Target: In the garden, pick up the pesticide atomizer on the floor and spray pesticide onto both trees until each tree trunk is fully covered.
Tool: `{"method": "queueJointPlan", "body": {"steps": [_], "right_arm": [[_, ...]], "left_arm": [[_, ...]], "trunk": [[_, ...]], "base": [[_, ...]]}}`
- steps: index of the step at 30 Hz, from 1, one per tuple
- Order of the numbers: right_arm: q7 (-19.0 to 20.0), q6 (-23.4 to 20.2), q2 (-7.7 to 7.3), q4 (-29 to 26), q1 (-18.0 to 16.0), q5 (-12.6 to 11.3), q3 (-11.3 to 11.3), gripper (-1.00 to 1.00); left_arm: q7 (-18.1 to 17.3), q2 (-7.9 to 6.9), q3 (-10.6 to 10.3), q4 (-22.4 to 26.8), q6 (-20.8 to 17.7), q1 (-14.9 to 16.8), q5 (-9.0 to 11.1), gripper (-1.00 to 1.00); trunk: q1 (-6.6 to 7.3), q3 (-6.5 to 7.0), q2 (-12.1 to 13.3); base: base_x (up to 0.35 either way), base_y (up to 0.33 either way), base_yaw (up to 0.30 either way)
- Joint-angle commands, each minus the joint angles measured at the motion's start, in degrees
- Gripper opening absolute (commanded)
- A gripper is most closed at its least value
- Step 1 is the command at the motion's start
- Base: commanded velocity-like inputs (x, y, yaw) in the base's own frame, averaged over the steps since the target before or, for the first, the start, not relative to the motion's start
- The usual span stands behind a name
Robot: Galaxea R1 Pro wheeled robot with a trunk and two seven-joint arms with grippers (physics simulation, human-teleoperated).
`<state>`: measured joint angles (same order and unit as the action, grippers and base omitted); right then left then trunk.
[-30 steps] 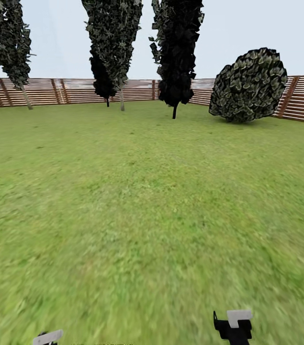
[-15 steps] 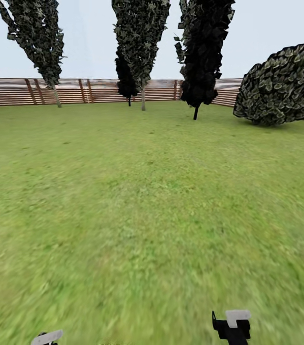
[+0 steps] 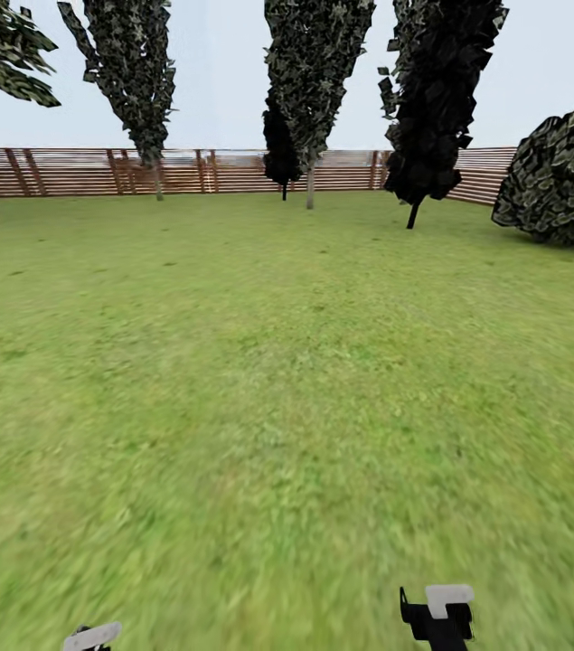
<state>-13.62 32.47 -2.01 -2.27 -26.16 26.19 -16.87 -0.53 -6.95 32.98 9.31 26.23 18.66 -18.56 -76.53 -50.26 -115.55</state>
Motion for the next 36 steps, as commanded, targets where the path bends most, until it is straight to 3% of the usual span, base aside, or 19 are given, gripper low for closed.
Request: {"method": "queueJointPlan", "body": {"steps": [1, 20, 36], "right_arm": [[-0.35, 0.13, -0.01, 0.07, -0.03, 0.62, -0.26, 1.00], [-0.35, 0.13, 0.61, 0.07, -0.03, 0.71, -0.26, 1.00], [-0.35, 0.13, 0.62, 0.09, -0.03, 0.71, -0.26, 1.00]], "left_arm": [[-0.06, 0.01, 0.50, -0.08, 0.22, 0.07, -0.52, -1.00], [0.41, 0.01, 0.56, -0.10, 0.15, 0.07, -0.52, -1.00], [0.71, 0.01, 0.59, -0.11, 0.07, 0.07, -0.51, -1.00]], "trunk": [[0.01, -0.05, -0.02], [0.01, -0.05, -0.02], [0.01, -0.05, -0.02]], "base": [[0.000, 0.000, 0.278], [0.008, 0.006, 0.278], [0.183, 0.243, 0.278]]}}
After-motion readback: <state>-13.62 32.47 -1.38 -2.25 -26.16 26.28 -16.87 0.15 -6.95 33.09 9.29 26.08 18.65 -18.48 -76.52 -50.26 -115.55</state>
